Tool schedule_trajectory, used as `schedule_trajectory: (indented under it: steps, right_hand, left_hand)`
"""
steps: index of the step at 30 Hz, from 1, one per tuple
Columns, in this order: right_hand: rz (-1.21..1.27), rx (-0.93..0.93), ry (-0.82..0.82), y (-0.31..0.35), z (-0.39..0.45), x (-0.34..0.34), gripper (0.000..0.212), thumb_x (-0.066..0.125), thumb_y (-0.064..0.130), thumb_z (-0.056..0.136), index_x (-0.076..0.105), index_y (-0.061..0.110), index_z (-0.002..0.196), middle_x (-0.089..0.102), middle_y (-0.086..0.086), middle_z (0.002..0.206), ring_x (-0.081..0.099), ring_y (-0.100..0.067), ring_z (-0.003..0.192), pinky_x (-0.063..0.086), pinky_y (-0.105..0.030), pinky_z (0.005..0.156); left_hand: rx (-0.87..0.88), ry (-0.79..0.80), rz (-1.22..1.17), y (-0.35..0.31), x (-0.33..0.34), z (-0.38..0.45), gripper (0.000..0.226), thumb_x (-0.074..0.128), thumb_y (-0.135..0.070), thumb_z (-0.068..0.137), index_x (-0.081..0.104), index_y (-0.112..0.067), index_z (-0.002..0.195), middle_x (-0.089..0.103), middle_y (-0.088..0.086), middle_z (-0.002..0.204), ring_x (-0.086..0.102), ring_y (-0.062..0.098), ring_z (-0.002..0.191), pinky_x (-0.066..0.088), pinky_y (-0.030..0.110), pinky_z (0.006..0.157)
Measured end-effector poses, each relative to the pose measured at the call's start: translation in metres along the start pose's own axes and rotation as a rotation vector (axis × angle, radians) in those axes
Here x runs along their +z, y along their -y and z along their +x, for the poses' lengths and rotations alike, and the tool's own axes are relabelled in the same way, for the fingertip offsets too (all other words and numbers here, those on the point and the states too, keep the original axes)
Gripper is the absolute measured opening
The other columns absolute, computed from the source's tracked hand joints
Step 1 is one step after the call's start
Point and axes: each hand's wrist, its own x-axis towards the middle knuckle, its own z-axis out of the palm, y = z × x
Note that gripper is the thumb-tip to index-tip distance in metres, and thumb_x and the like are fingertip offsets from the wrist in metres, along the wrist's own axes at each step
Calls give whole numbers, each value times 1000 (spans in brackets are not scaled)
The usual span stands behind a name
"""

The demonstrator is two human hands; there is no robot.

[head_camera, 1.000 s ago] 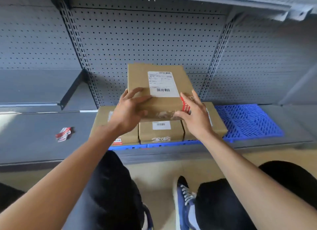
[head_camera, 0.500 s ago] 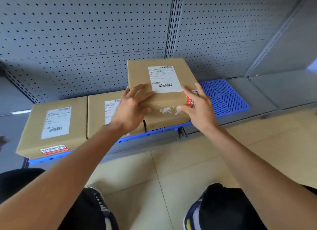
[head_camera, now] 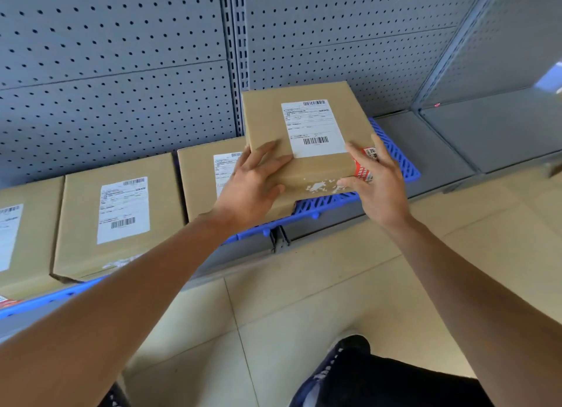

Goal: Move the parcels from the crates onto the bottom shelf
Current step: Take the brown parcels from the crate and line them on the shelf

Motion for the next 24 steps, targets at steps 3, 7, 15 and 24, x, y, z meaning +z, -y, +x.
schedule_trajectory:
  steps: [3, 7, 15, 24]
  right_hand:
    - [29, 6, 22, -30, 11, -2, 72, 70, 57, 75, 51, 41, 143, 21, 1, 165, 31, -27, 145, 32, -55, 117]
    - [17, 17, -4, -59, 24, -8, 70, 72, 49, 75, 53, 39, 142, 23, 2, 165, 34, -27, 143, 32, -53, 116]
    - [-27, 52, 22, -103, 30, -4, 66, 76, 36, 81, 54, 35, 143, 20, -2, 165, 28, -25, 146, 23, -37, 120]
    - [1, 63, 74, -135, 42, 11, 66, 80, 31, 79, 55, 38, 140, 19, 0, 166, 29, -28, 145, 27, -45, 119]
  left_hand:
    - [-9, 21, -15, -3, 22, 17, 57, 62, -20, 99, 44, -33, 151, 22, -13, 164, 9, 30, 155, 17, 48, 126]
    - [-6, 40, -22, -8, 46, 38, 57, 61, -22, 100, 42, -34, 152, 20, -13, 165, 10, 31, 155, 18, 50, 125]
    - [-21, 102, -30, -1, 84, 64, 59, 61, -25, 99, 39, -33, 153, 20, -13, 164, 16, 26, 154, 34, 53, 118]
    - [-52, 149, 51, 16, 106, 74, 61, 61, -28, 97, 39, -31, 153, 23, -11, 163, 32, 21, 147, 32, 53, 117]
